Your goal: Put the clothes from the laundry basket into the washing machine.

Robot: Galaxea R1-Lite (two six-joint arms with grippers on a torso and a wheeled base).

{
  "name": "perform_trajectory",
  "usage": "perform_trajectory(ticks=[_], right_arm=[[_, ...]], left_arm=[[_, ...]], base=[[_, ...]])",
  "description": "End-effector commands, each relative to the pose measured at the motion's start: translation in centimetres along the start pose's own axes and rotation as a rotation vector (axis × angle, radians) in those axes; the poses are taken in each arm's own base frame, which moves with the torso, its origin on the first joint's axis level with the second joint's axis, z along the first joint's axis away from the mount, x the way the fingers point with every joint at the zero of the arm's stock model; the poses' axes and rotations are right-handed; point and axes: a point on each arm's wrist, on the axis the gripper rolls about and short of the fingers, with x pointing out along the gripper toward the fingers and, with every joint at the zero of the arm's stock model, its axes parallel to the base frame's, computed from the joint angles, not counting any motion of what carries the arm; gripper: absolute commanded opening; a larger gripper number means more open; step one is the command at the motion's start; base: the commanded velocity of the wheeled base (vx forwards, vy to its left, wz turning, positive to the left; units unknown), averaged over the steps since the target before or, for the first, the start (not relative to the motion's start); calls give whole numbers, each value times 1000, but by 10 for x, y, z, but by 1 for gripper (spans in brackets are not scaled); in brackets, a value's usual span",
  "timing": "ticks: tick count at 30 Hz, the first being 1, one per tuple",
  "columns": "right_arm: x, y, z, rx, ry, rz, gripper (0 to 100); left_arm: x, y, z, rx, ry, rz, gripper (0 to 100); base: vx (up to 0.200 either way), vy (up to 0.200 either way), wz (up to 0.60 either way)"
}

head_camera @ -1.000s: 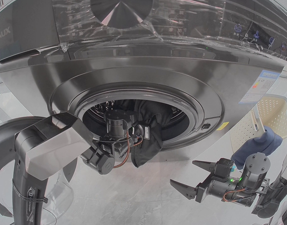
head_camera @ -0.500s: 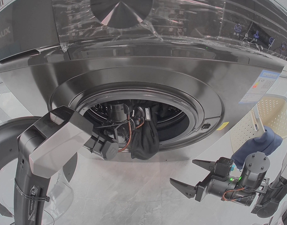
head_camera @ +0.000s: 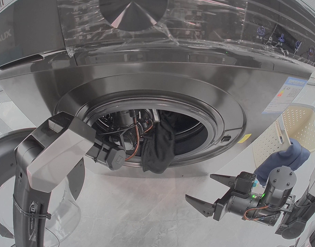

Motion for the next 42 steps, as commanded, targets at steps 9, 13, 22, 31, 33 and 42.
perform_trajectory(ticks=[9, 13, 22, 31, 33, 42], right_arm=[[0, 0, 1, 0, -5, -1, 100], [0, 0, 1, -1, -6, 1, 100], [0, 0, 0, 1, -1, 2, 100], [2, 0, -3, 1, 14, 0, 100], [2, -2, -4, 2, 16, -5, 100], [3, -3, -3, 5, 15, -11, 100]], left_arm=[[-54, -13, 1, 15, 145, -40, 100], [-61, -11, -8, 19, 189, -57, 100], [-50, -10, -58, 29, 268, -94, 100], [-12, -15, -62, 13, 122, -69, 100], [-8, -13, -65, 15, 121, -60, 100], [1, -9, -71, 22, 148, -47, 0]], base=[[0, 0, 0], [0, 0, 0], [0, 0, 0], [0, 0, 0], [0, 0, 0], [0, 0, 0]])
